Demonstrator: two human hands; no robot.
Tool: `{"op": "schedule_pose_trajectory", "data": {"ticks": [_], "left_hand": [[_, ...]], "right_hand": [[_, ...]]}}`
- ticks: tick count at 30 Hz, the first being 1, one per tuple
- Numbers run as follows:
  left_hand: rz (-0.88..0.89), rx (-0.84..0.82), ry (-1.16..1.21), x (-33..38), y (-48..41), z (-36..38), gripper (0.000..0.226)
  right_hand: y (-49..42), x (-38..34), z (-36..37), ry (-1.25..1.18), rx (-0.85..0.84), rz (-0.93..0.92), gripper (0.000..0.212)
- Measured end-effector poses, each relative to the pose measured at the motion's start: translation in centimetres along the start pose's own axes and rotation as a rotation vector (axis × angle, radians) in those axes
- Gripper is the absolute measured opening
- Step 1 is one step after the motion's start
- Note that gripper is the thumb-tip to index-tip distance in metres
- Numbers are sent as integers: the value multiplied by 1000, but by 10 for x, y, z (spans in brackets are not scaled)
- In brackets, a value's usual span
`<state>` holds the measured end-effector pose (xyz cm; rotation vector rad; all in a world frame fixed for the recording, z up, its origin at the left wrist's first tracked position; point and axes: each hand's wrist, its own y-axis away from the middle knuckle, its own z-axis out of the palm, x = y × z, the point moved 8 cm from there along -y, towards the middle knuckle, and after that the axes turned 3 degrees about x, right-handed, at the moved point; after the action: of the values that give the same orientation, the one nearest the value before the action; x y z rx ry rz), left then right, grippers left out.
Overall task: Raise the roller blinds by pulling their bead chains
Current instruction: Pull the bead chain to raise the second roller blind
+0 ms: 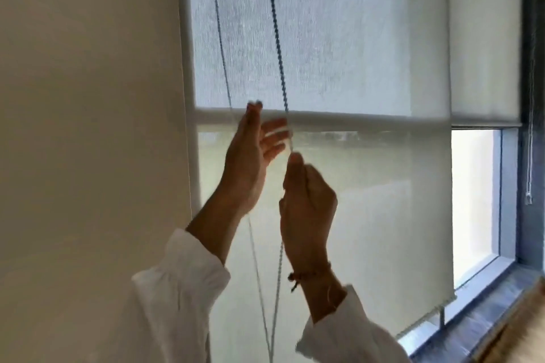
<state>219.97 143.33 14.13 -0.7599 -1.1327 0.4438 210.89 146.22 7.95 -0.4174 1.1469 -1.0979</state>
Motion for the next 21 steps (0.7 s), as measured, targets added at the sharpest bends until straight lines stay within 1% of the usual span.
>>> {"op": "schedule_pose_trajectory", "data": {"ticks": [2,3,4,6,8,11,13,15,17,19,21], "left_hand": [[-35,-27,138,24,-8,13,29],[-47,-23,176,32,-11,18,31],[-43,5,163,38,-14,21,34],[33,92,70,46,-16,23,36],[127,184,-17,51,-15,19,41],[325,306,-223,63,-11,5,45],[400,354,-316,67,-6,-2,44],[381,349,-341,53,4,-3,41],[330,327,-363,21,22,-3,39],[324,306,-492,-17,52,-6,35],[320,301,-618,-49,80,-14,32]], "right_hand": [[18,9,-2,-1,-7,13,39],[23,10,-2,2,-19,7,39],[26,9,-1,10,-32,-7,39],[25,6,0,35,-37,-38,40],[18,7,-2,21,-33,-20,40],[1,20,-4,-70,-64,122,40],[-17,18,0,-118,-101,205,42],[-39,6,6,-130,-145,256,42],[-57,-10,17,-114,-225,309,33],[-69,-26,32,-106,-320,376,27],[-75,-43,50,-137,-414,409,32]]}}
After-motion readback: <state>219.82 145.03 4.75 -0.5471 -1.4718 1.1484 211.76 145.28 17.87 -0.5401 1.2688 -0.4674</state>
